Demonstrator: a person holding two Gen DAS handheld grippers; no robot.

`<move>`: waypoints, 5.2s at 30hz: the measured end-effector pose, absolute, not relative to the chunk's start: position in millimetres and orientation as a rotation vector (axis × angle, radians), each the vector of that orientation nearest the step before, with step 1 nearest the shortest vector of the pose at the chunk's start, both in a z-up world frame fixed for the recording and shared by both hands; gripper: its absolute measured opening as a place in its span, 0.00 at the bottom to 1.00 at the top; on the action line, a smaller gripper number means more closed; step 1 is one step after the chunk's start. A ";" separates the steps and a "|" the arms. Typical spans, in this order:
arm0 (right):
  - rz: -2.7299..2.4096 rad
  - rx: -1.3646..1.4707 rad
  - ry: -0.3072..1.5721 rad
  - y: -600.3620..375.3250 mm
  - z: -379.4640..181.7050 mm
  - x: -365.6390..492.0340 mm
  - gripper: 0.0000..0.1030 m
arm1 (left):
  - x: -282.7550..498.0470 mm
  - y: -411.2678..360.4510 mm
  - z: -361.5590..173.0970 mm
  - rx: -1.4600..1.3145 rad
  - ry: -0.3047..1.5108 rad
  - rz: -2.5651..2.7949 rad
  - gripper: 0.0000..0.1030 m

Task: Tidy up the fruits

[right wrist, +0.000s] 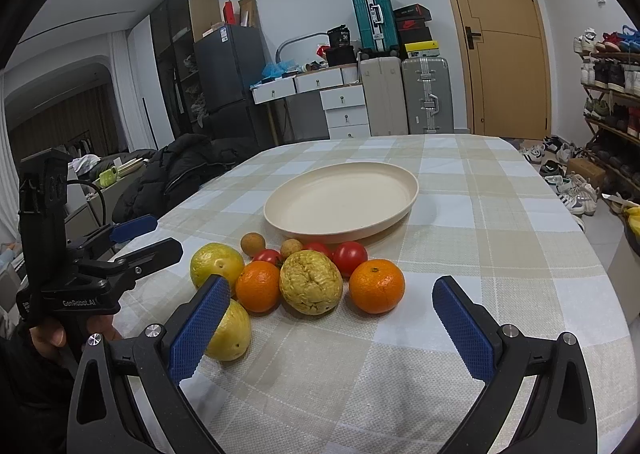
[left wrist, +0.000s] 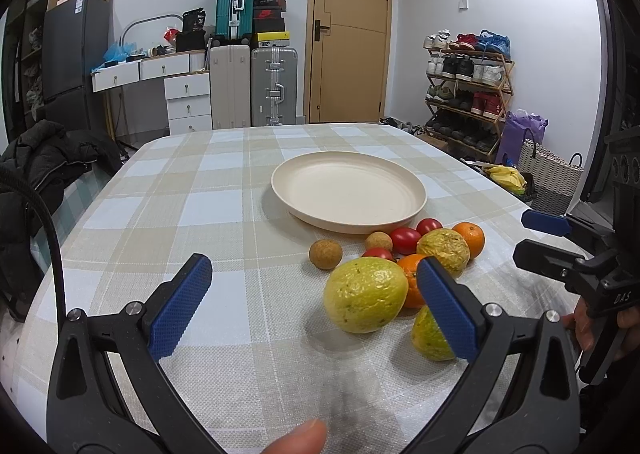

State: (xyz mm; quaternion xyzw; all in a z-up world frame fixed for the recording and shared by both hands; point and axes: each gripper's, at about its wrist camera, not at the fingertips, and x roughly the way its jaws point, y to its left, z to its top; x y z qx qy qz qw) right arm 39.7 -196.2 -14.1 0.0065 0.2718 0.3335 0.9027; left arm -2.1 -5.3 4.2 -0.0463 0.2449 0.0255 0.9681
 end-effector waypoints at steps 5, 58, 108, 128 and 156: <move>0.688 0.009 0.564 -196.4 -14.7 40.0 1.00 | -1.1 -5.4 4.5 -0.092 0.497 0.049 0.99; 0.615 -0.144 0.912 -175.1 -40.8 107.4 0.40 | 76.5 3.2 -34.9 -0.122 0.789 -0.142 0.64; 0.703 -0.058 0.685 -169.1 19.5 100.3 0.40 | 77.4 -0.7 29.8 -0.115 0.551 -0.030 0.52; 0.694 -0.024 0.681 -157.4 33.1 128.3 0.40 | 121.3 -4.0 23.5 -0.105 0.562 0.006 0.52; 0.656 -0.020 0.815 -134.8 -12.0 176.7 0.40 | 189.3 -5.9 -7.8 -0.077 0.633 0.034 0.52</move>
